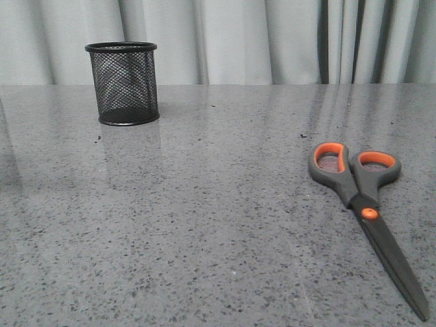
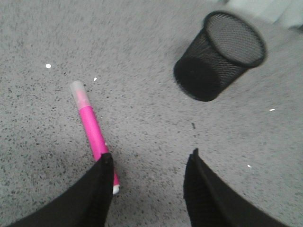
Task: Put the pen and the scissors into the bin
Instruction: 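Lower the left gripper onto the pink highlighter and close on it, then lift the pink highlighter with the left gripper over the black mesh cup, then lower the highlighter into the mesh cup and open the left gripper, then lower the right gripper onto the scissors handles and close on them, then lift the scissors with the right gripper and carry them over the cup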
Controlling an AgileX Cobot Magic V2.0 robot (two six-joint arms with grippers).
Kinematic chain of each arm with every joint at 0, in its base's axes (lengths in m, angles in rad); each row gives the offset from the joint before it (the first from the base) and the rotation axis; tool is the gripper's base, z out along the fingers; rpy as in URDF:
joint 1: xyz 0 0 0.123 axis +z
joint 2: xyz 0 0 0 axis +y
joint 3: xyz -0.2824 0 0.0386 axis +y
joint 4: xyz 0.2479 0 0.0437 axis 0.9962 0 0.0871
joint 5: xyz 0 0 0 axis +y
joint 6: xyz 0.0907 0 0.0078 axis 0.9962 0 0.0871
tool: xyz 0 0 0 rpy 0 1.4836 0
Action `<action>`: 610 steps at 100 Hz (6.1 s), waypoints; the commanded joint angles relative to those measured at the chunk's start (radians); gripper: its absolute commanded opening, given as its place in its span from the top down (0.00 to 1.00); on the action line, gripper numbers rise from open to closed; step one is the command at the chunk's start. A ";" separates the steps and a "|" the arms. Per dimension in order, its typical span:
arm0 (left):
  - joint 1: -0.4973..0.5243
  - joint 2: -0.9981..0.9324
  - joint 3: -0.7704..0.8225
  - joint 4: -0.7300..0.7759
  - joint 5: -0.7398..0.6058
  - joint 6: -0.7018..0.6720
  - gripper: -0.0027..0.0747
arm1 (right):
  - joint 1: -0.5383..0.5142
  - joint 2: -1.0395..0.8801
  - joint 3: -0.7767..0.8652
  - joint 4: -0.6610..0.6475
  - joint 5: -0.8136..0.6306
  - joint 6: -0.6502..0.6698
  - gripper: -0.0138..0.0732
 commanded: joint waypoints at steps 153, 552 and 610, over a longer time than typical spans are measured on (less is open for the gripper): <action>-0.161 0.460 -0.362 -0.379 -0.718 0.351 0.98 | 0.030 0.018 -0.038 0.044 0.034 -0.002 0.32; -0.358 -0.491 -0.092 -0.106 -0.430 0.358 0.99 | 0.540 0.938 -1.232 -0.260 0.321 0.177 0.92; -0.358 -0.491 -0.092 -0.104 -0.416 0.358 0.99 | 0.537 1.407 -1.276 -0.327 -0.527 0.092 0.93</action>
